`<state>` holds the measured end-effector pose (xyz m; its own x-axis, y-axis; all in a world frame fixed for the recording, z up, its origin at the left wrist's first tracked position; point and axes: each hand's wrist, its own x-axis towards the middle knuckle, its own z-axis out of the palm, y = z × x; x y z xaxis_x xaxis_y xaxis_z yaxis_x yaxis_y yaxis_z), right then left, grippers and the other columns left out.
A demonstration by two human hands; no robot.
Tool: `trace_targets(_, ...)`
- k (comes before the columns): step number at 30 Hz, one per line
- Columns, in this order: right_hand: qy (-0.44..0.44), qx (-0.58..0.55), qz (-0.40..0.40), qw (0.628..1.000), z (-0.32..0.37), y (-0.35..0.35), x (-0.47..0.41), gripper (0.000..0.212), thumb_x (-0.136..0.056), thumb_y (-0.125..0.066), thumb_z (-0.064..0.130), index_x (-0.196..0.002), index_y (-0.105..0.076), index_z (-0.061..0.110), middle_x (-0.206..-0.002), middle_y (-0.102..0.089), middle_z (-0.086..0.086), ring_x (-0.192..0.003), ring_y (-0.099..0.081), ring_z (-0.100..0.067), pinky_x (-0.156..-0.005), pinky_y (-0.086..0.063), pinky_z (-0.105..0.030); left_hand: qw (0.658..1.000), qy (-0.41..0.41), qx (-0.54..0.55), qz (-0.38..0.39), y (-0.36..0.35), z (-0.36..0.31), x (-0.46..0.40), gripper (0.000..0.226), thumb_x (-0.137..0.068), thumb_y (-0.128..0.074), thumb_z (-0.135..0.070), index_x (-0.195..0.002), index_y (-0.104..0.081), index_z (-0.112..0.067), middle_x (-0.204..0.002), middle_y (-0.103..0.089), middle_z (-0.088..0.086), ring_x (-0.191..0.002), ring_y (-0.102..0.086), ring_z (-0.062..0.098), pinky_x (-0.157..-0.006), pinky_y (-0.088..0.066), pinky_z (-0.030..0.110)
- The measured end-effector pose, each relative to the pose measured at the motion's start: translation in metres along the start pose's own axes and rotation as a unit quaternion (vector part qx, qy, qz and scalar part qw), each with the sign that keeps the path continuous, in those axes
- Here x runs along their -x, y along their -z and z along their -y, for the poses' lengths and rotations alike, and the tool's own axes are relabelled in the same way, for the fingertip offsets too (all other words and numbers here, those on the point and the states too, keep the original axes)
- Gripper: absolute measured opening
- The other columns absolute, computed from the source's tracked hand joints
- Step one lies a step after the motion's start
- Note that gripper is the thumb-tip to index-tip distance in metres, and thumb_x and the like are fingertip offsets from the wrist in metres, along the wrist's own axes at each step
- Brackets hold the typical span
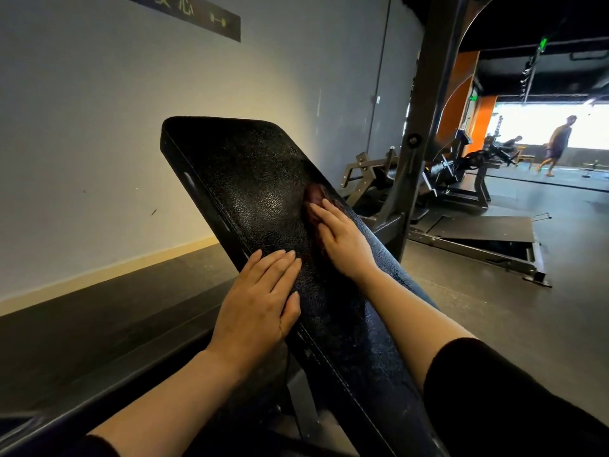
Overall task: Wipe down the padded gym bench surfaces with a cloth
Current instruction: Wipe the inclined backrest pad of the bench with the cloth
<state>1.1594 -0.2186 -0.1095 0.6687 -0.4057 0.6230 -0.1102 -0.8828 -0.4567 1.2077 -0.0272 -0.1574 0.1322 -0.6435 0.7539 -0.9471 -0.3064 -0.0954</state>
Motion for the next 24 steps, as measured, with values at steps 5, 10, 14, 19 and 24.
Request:
trace_targets(5,0.023,0.02,0.021,0.999,0.02,0.001,0.03,0.046,-0.098,-0.046,0.023,-0.141,-0.042,0.036,-0.151,-0.036,0.01,-0.139,-0.031,-0.011,-0.109,-0.025,-0.026,1.0,0.0,0.0,-0.007,0.0,-0.002,0.001,0.047,-0.093,-0.039,-0.028,-0.13,-0.057,-0.006,-0.135,-0.056,0.007,-0.129,-0.043,0.019,-0.116,-0.021,0.039)
trace_targets(10,0.069,0.039,0.043,0.996,-0.008,0.005,0.029,0.044,-0.1,-0.041,0.023,-0.143,-0.04,0.034,-0.152,-0.034,0.008,-0.139,-0.032,-0.013,-0.113,-0.026,-0.03,1.0,-0.009,-0.007,-0.007,-0.002,0.001,0.001,0.047,-0.094,-0.037,-0.029,-0.131,-0.056,-0.006,-0.136,-0.055,0.007,-0.129,-0.045,0.021,-0.115,-0.023,0.041)
trace_targets(14,-0.065,0.028,0.006,0.997,-0.03,0.006,-0.007,0.044,-0.1,-0.038,0.021,-0.144,-0.039,0.028,-0.155,-0.03,0.0,-0.142,-0.028,-0.02,-0.116,-0.023,-0.034,1.0,-0.002,-0.011,-0.008,-0.002,-0.001,0.001,0.047,-0.094,-0.038,-0.028,-0.131,-0.057,-0.007,-0.136,-0.055,0.007,-0.129,-0.046,0.022,-0.114,-0.025,0.043)
trace_targets(19,0.014,0.04,0.007,0.999,0.01,0.0,0.043,0.046,-0.099,-0.042,0.023,-0.144,-0.038,0.035,-0.152,-0.035,0.008,-0.139,-0.031,-0.015,-0.112,-0.025,-0.029,1.0,0.004,-0.009,-0.007,-0.002,-0.004,0.001,0.047,-0.093,-0.038,-0.027,-0.13,-0.057,-0.006,-0.135,-0.056,0.008,-0.128,-0.047,0.022,-0.115,-0.023,0.04)
trace_targets(24,0.056,0.049,0.048,0.996,-0.017,0.014,0.049,0.046,-0.1,-0.04,0.019,-0.144,-0.037,0.031,-0.154,-0.031,0.006,-0.14,-0.028,-0.011,-0.114,-0.021,-0.028,1.0,-0.003,-0.011,-0.013,-0.002,-0.001,0.0,0.047,-0.094,-0.037,-0.028,-0.129,-0.058,-0.005,-0.134,-0.056,0.008,-0.127,-0.048,0.023,-0.116,-0.022,0.04)
